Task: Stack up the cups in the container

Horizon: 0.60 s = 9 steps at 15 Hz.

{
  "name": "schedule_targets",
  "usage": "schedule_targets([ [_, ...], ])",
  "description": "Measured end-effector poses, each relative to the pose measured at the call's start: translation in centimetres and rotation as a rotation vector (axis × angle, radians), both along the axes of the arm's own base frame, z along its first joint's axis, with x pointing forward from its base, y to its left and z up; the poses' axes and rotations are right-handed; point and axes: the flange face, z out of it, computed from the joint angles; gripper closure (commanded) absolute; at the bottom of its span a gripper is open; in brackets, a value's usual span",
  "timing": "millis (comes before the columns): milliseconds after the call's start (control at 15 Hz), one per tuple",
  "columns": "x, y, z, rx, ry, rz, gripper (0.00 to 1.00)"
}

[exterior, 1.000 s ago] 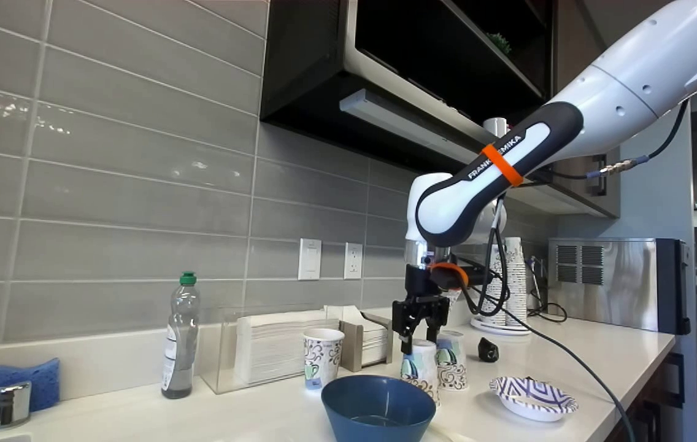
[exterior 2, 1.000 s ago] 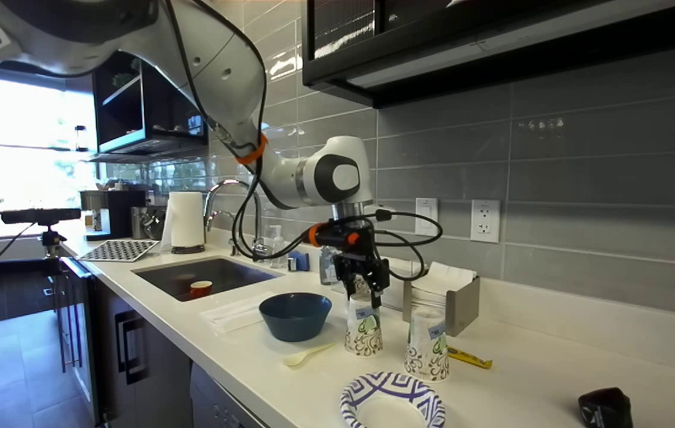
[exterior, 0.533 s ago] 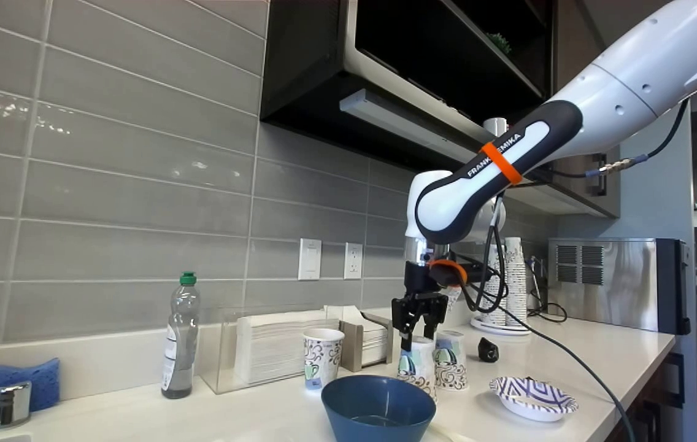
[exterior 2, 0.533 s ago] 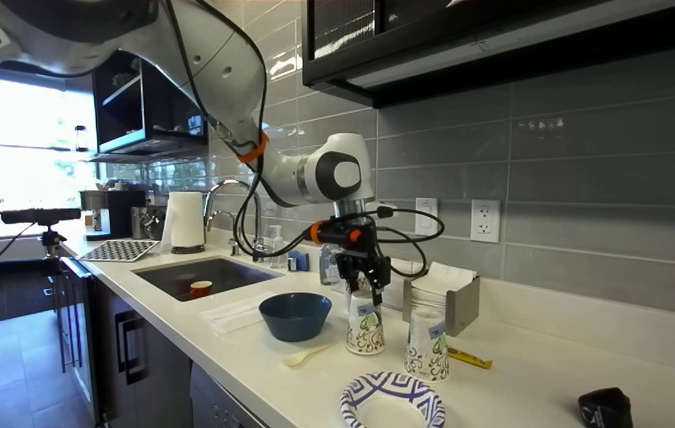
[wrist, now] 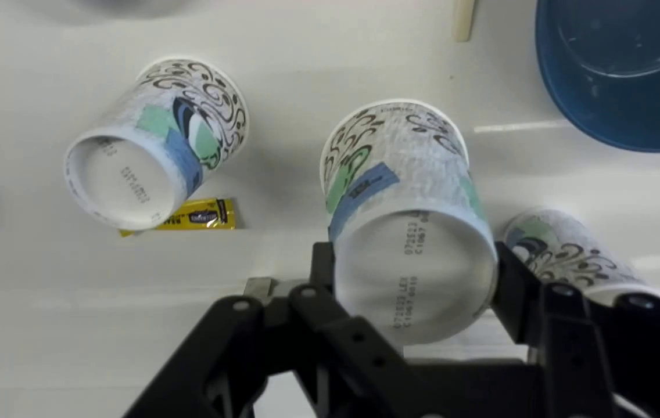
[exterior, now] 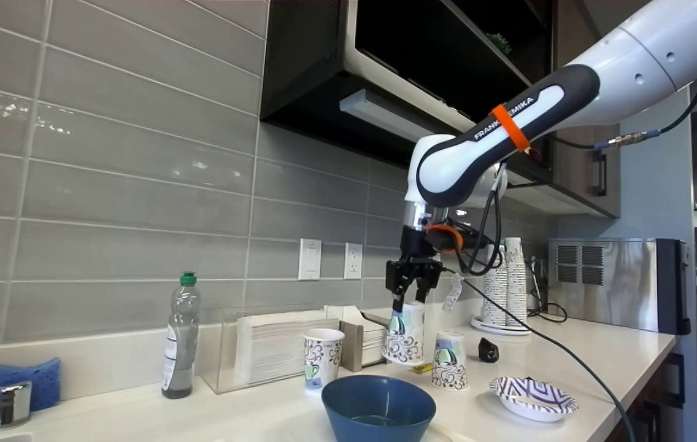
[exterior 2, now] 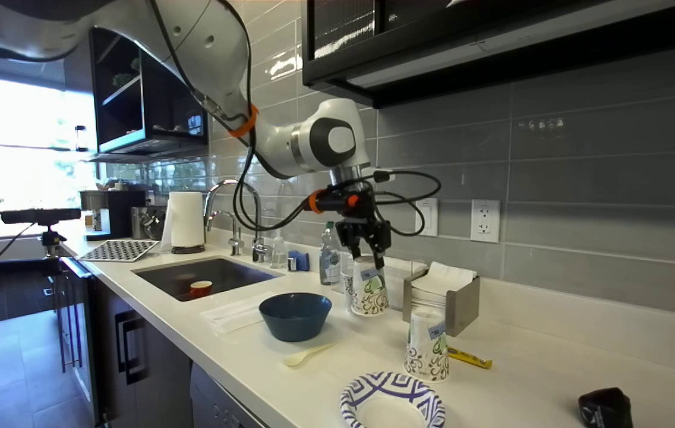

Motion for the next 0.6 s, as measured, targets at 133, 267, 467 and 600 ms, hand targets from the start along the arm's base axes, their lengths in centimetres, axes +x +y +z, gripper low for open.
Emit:
schedule_targets([
  [133, -0.3, -0.4, 3.2, -0.021, -0.037, -0.007, 0.60],
  [267, -0.7, -1.4, 6.2, -0.042, -0.075, -0.024, 0.60],
  [467, -1.1, -2.1, 8.4, -0.047, -0.104, -0.037, 0.35],
  [600, -1.0, -1.9, 7.8, -0.047, -0.093, -0.033, 0.35],
])
